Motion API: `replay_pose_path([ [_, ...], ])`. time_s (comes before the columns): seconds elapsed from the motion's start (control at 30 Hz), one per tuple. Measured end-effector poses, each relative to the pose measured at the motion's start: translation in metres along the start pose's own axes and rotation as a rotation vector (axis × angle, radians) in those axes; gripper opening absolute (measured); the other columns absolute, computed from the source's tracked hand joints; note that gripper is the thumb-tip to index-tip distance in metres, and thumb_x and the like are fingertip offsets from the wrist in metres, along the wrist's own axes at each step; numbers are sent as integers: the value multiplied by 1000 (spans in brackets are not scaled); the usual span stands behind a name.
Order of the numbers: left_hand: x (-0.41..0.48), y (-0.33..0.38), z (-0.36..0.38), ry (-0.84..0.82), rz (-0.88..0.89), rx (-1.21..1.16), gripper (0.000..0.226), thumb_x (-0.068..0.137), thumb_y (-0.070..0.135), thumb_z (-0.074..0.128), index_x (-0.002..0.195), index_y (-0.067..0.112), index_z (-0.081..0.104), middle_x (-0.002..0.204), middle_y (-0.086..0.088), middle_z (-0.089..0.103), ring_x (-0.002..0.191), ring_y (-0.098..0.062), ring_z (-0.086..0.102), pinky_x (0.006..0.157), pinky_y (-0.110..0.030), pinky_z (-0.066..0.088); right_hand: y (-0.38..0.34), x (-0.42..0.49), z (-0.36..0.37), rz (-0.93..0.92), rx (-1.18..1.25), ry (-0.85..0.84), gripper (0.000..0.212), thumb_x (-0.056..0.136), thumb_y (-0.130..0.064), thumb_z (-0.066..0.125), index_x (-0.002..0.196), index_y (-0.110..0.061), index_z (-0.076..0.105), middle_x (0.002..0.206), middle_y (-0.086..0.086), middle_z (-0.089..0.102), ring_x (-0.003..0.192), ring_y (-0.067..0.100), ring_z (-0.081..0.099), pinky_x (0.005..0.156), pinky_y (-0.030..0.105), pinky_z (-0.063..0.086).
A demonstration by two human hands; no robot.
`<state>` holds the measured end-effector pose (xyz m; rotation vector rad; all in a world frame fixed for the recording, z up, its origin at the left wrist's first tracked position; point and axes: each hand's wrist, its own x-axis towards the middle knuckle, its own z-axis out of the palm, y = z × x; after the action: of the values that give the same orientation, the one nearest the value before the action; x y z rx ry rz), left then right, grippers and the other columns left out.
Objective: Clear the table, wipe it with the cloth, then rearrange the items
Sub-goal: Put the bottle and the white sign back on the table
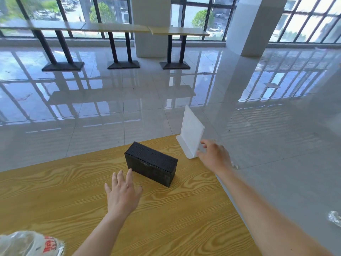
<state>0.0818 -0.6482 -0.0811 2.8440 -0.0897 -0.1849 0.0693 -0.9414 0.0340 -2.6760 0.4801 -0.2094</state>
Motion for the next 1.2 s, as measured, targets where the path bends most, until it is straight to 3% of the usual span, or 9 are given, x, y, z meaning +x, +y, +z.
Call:
replay_pose_path([
  [0.17, -22, 13, -43, 115, 83, 51, 72, 95, 54, 41, 154, 25, 11, 161, -11, 17, 150, -32, 5, 117, -60, 13, -19, -32, -9, -108, -72, -48, 47, 91, -36, 61, 135, -19, 52, 123, 9, 66, 108, 32, 62, 82, 40, 52],
  [0.63, -101, -16, -141, 263, 94, 110, 70, 95, 55, 40, 152, 25, 13, 162, -10, 13, 150, -32, 4, 117, -61, 14, -98, -111, -24, -424, -130, -74, 56, 94, -46, 56, 142, -21, 41, 125, 1, 59, 114, 21, 54, 89, 34, 46],
  [0.87, -151, -94, -192, 353, 46, 132, 72, 95, 58, 38, 153, 26, 10, 162, -11, 12, 150, -31, 2, 118, -60, 11, -189, -164, -18, -530, -108, -36, 49, 93, -45, 58, 135, -21, 47, 120, 1, 60, 108, 23, 57, 84, 33, 47],
  [1.07, -207, -190, -222, 357, -25, 120, 73, 94, 58, 39, 154, 27, 9, 162, -9, 12, 150, -31, 1, 118, -60, 10, -285, -226, 10, -630, -74, -39, 56, 93, -43, 60, 141, -20, 46, 131, 4, 59, 121, 23, 54, 97, 36, 48],
  [1.2, -237, -247, -241, 369, -54, 143, 73, 94, 58, 39, 153, 27, 9, 162, -9, 12, 150, -31, 1, 117, -61, 11, -344, -260, 27, -675, -67, -86, 56, 93, -42, 59, 143, -18, 44, 133, 5, 57, 122, 25, 52, 96, 38, 46],
])
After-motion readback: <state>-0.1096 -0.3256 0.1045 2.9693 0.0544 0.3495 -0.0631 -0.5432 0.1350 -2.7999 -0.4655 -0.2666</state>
